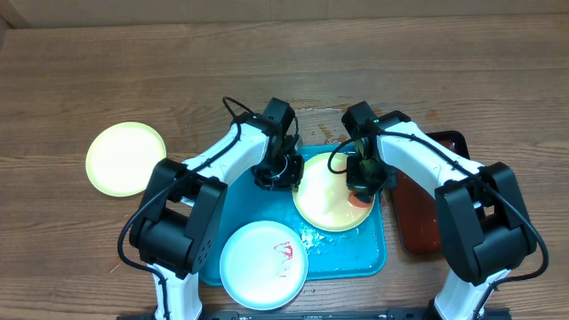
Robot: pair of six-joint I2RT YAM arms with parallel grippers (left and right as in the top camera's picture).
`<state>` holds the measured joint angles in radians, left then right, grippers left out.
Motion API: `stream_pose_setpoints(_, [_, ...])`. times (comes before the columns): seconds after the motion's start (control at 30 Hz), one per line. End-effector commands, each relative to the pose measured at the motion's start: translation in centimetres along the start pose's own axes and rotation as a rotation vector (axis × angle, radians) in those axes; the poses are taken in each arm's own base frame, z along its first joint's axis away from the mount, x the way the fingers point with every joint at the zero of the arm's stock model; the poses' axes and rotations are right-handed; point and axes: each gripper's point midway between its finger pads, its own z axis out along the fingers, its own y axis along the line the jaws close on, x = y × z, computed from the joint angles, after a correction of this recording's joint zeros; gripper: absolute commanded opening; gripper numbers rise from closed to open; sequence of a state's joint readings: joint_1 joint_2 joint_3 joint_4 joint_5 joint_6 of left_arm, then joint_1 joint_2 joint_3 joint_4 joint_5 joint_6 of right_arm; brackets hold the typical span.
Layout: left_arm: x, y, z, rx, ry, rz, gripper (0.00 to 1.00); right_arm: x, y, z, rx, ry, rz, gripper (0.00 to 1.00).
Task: Clean dirty plates on tray and stack at the side
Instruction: 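Keep scrubbing the yellow plate with the right gripper's sponge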
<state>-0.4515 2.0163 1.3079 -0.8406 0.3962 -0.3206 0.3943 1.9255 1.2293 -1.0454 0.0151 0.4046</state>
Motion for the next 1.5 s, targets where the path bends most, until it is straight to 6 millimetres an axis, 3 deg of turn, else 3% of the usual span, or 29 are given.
stream_pose_setpoints(0.0, [0.4,2.5,0.8,-0.078,0.021,-0.054,0.04,2.7,-2.2,3.3,0.094,0.133,-0.105,0.04])
stream_pose_setpoints(0.23, [0.3,2.3,0.8,-0.072,0.019,-0.050,0.04,6.4,6.0,1.9,-0.303,0.236,-0.462,0.04])
stream_pose_setpoints(0.33, [0.3,2.3,0.8,-0.072,0.019,-0.050,0.05,7.3,8.6,0.7,-0.399,0.247,-0.509,0.04])
stream_pose_setpoints(0.47, [0.3,2.3,0.8,-0.072,0.019,-0.051,0.04,7.5,11.9,-1.1,-0.528,0.248,-0.479,0.04])
stream_pose_setpoints(0.63, [0.5,2.3,0.8,-0.075,0.027,-0.053,0.04,5.9,13.6,-1.5,-0.567,0.226,-0.294,0.04])
stream_pose_setpoints(0.77, [0.6,2.4,0.8,-0.077,0.032,-0.055,0.04,4.0,13.8,-1.0,-0.526,0.184,-0.127,0.04])
stream_pose_setpoints(1.0, [0.8,2.4,0.8,-0.078,0.037,-0.057,0.04,0.4,10.4,0.5,-0.338,0.070,0.152,0.04])
stream_pose_setpoints(1.23, [0.8,2.4,0.8,-0.079,0.037,-0.053,0.05,-2.8,8.5,0.4,-0.351,-0.006,0.236,0.04])
stream_pose_setpoints(1.47, [0.9,2.4,0.8,-0.080,0.041,-0.050,0.04,-5.9,8.1,-0.3,-0.408,-0.088,0.308,0.04])
